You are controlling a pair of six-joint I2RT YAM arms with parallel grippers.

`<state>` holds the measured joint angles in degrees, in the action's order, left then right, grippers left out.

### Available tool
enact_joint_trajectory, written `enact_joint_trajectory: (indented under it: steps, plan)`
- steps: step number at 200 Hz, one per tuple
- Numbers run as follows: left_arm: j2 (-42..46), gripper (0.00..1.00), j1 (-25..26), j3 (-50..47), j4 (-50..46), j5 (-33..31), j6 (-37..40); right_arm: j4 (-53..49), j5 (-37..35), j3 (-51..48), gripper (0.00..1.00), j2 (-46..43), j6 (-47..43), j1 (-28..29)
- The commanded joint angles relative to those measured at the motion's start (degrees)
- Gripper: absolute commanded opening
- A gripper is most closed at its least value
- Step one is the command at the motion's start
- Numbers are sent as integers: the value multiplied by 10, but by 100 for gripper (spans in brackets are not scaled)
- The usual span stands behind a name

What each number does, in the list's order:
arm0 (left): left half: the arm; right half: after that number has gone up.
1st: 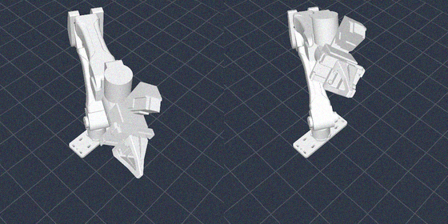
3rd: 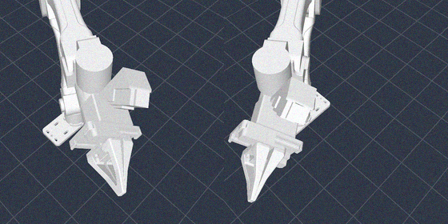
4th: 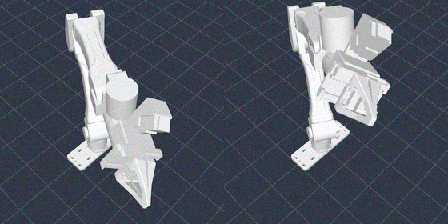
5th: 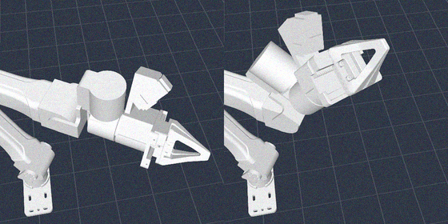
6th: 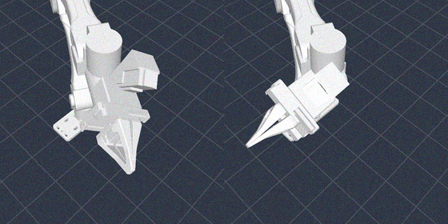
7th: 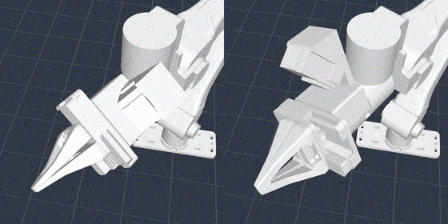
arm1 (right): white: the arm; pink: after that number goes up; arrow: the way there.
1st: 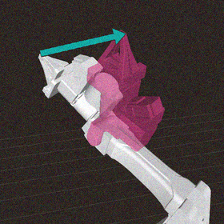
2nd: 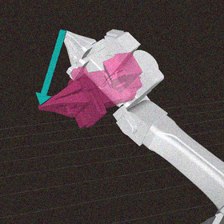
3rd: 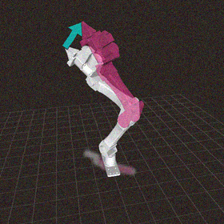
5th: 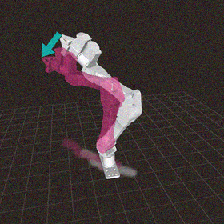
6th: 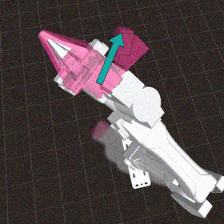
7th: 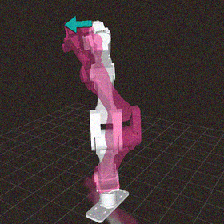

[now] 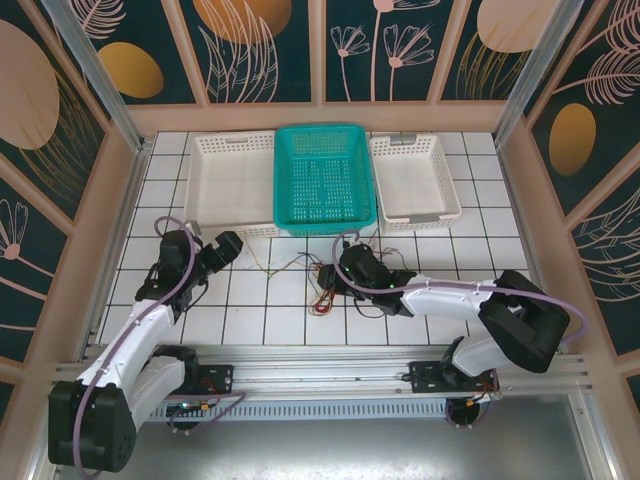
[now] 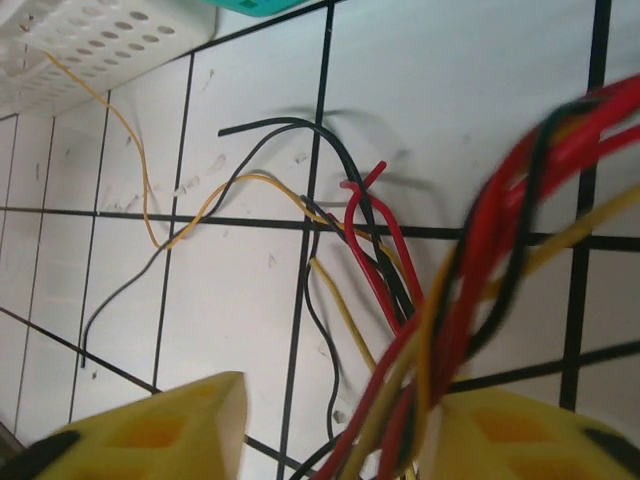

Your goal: Untangle the cables

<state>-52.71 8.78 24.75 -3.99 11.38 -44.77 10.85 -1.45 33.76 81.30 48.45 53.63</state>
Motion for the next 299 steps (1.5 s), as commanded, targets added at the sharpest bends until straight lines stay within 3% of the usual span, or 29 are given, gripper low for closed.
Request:
enact_joint_trajectory:
  steps: [1, 57, 121, 222, 270, 299]
  plan:
    - [-6, 94, 12, -8, 28, -4, -15, 18, 3, 14, 37, 12, -1, 0]
    - [-16, 94, 26, -26, 60, 20, -34, 19, 19, 17, 0, 6, -8, -4]
    - [-8, 94, 64, -46, 124, 59, -74, 103, 121, -2, 0, -72, -59, -15]
    - [-60, 94, 190, -42, 271, 81, -130, 242, 337, -66, 0, -194, -63, -121]
    - [-100, 94, 270, 5, 303, 80, -130, 243, 344, -68, 0, -205, -73, -131]
    - [-114, 95, 294, 18, 301, 84, -113, 231, 328, -71, 0, -212, -69, -143]
